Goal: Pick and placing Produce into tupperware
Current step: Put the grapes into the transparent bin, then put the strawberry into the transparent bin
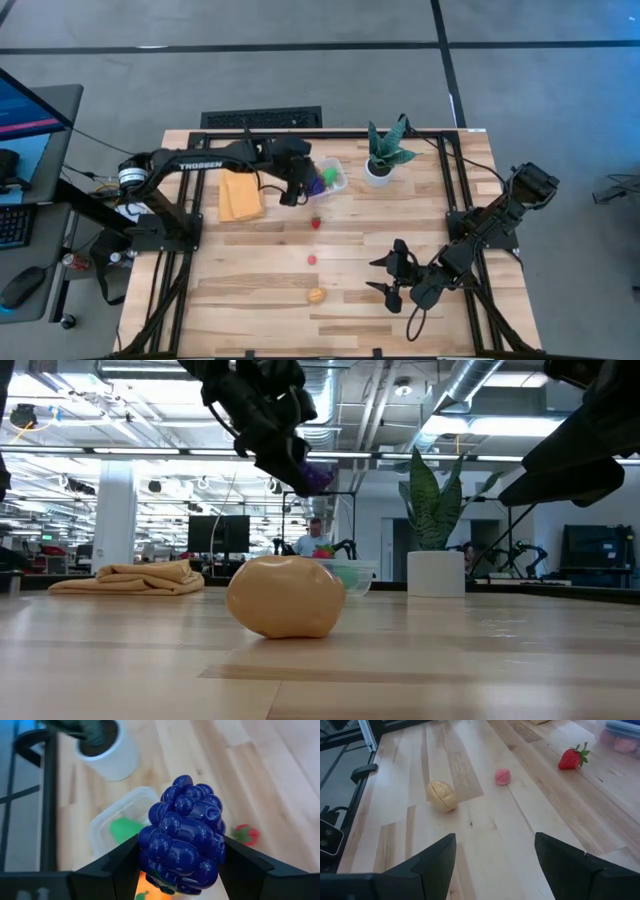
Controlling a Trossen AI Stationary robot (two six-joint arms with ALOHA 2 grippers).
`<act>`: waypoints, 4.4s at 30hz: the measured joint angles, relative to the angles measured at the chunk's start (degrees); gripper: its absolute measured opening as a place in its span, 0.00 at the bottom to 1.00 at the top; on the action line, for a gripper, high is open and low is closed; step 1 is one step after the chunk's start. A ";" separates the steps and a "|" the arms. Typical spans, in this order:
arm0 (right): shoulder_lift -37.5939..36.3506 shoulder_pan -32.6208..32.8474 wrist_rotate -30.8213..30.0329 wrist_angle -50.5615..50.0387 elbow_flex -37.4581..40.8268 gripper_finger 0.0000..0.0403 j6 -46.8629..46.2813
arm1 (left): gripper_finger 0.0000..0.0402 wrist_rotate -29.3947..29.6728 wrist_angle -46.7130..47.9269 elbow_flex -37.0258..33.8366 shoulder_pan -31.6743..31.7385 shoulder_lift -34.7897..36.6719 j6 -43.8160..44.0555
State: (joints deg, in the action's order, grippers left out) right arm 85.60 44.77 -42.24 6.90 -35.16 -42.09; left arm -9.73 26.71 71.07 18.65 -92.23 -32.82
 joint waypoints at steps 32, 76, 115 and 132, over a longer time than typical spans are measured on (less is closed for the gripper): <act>0.00 -0.30 -0.50 -1.67 0.02 0.66 0.00 | 0.55 7.38 -20.77 0.02 7.50 -12.67 -6.50; -0.02 -0.66 -1.36 -2.16 0.04 0.66 0.02 | 0.66 4.48 -21.82 0.39 7.48 -17.55 -9.01; -0.01 -0.66 -1.36 -2.19 0.04 0.66 0.02 | 0.66 -5.04 21.99 20.84 2.28 -17.49 -2.99; 0.00 -0.66 -1.35 -2.10 0.04 0.66 -0.02 | 0.66 -20.49 39.37 20.65 -0.47 -17.46 0.97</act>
State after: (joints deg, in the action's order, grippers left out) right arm 85.60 44.12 -43.58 4.80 -35.11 -42.11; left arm -30.23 66.08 91.72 18.17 -109.69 -31.85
